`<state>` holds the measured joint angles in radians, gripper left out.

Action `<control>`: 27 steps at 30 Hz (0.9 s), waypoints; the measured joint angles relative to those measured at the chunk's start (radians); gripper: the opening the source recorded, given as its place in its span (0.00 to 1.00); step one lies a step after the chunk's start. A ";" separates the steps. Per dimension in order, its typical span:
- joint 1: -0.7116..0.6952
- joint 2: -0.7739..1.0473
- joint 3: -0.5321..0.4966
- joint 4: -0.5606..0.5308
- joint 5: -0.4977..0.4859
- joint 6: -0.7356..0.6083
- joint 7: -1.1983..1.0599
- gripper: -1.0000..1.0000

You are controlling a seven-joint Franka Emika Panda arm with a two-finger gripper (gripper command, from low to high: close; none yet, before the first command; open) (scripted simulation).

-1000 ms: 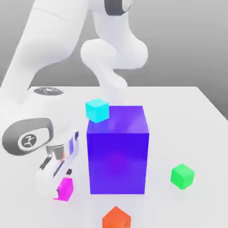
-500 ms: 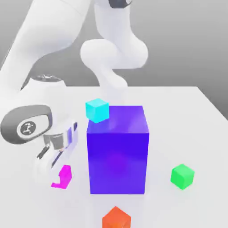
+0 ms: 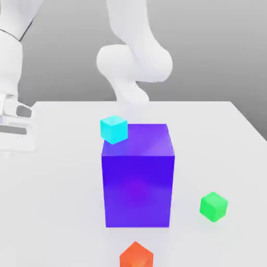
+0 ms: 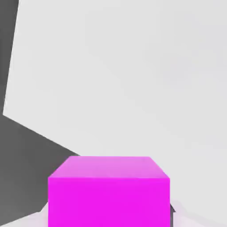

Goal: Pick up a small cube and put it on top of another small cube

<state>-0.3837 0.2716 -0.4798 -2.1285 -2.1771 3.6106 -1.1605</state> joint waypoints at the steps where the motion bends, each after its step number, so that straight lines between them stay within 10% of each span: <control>1: 0.004 -0.002 0.015 -0.004 0.037 -0.014 0.015 0.00; 12: 0.054 -0.040 0.197 -0.072 0.471 -0.197 0.165 0.00; 19: 0.391 -0.053 0.011 -0.144 0.846 -0.266 0.214 0.00; 27: 0.460 -0.087 0.121 -0.192 1.089 -0.405 0.413 0.00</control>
<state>0.0762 0.1845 -0.3591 -2.3204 -1.0880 3.2058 -0.7477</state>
